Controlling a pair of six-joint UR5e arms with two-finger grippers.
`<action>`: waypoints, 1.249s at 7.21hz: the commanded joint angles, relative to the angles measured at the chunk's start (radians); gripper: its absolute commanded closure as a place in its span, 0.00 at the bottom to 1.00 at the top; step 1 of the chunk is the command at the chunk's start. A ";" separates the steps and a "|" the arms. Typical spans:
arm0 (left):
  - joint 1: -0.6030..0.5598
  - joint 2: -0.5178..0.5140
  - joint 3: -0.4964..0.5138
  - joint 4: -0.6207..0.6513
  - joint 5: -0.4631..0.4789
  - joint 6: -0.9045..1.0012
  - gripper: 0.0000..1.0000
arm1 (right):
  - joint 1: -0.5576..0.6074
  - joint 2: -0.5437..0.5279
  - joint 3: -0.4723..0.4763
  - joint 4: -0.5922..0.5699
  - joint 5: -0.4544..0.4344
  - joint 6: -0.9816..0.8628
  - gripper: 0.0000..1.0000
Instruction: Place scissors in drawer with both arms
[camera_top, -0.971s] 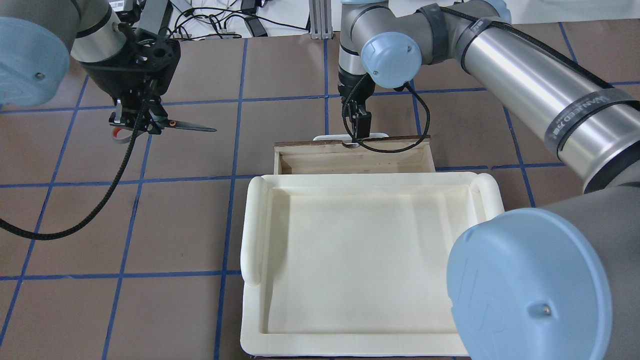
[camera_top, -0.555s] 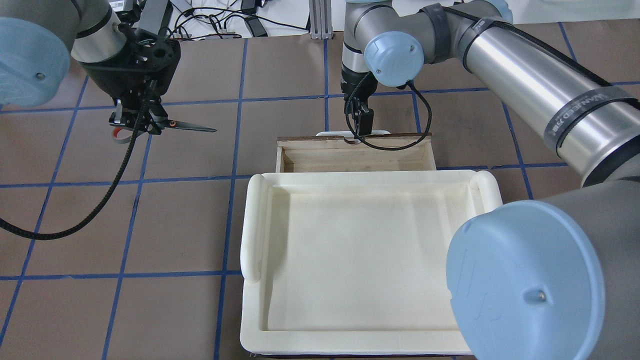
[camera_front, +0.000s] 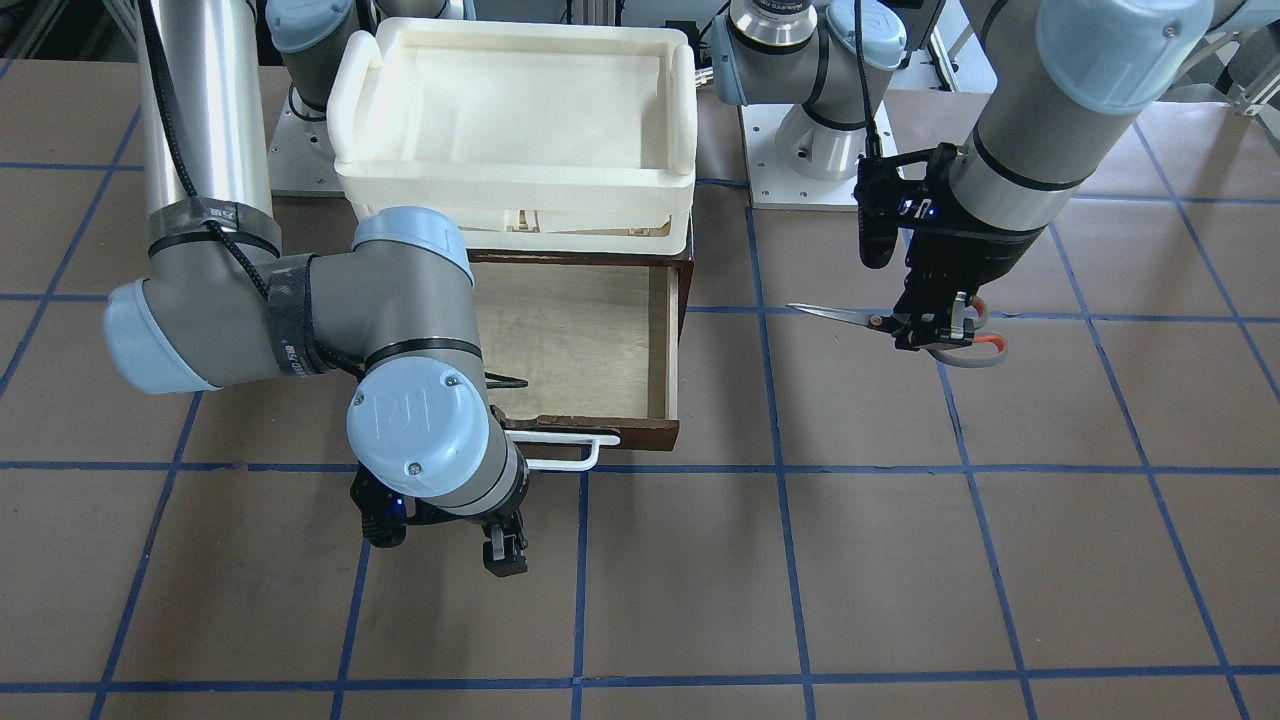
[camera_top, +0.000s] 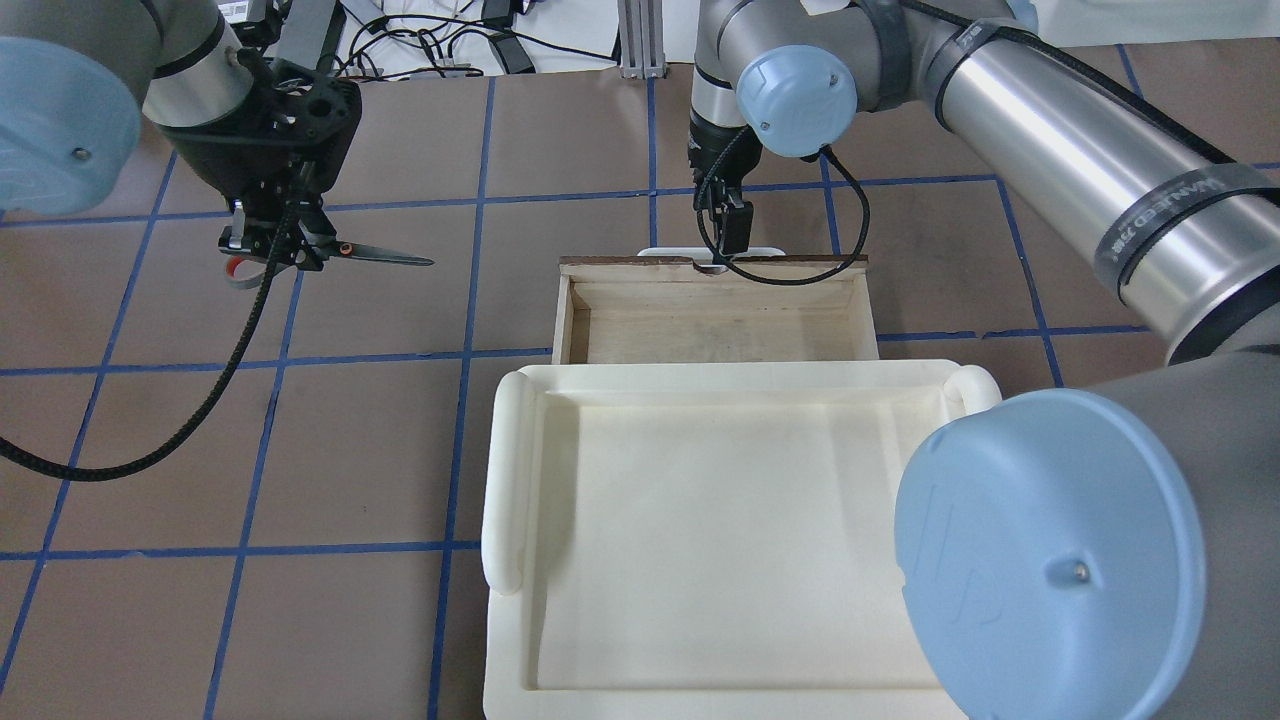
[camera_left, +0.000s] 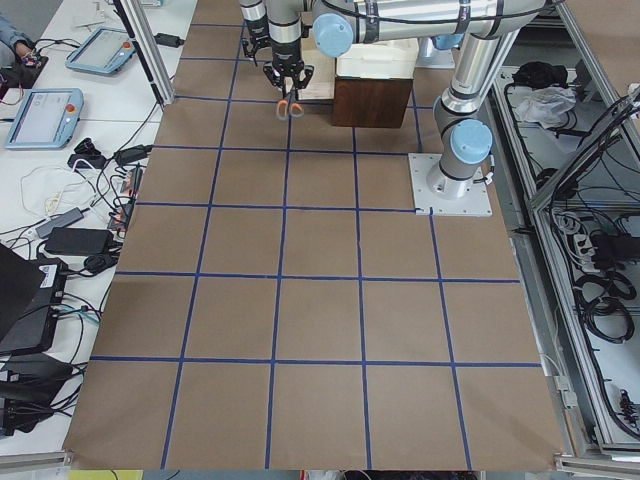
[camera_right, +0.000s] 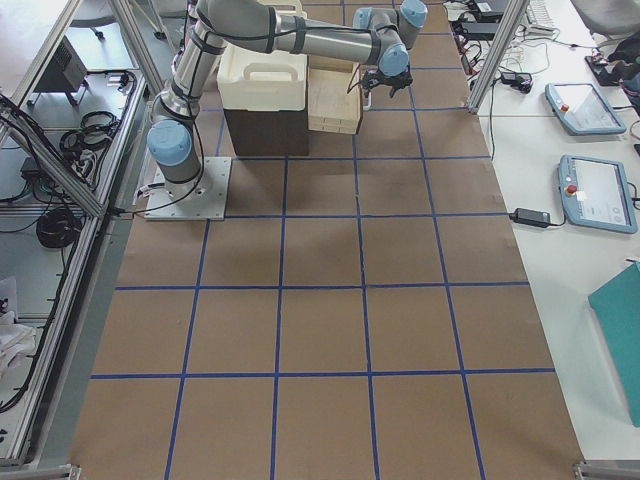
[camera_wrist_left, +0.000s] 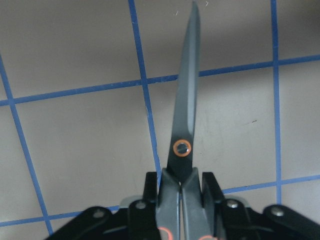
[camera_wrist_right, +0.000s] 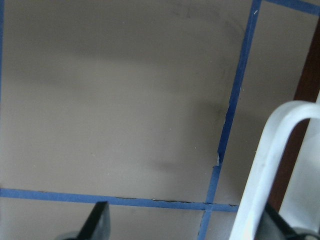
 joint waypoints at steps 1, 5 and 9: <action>0.000 0.000 -0.001 0.000 0.000 0.000 1.00 | -0.004 0.011 -0.014 0.000 0.003 -0.017 0.00; 0.000 0.000 -0.002 0.000 0.002 0.000 1.00 | -0.004 -0.086 -0.013 0.039 -0.008 -0.053 0.00; -0.023 -0.006 0.012 0.011 -0.003 -0.053 1.00 | -0.026 -0.259 0.025 0.061 -0.161 -0.743 0.00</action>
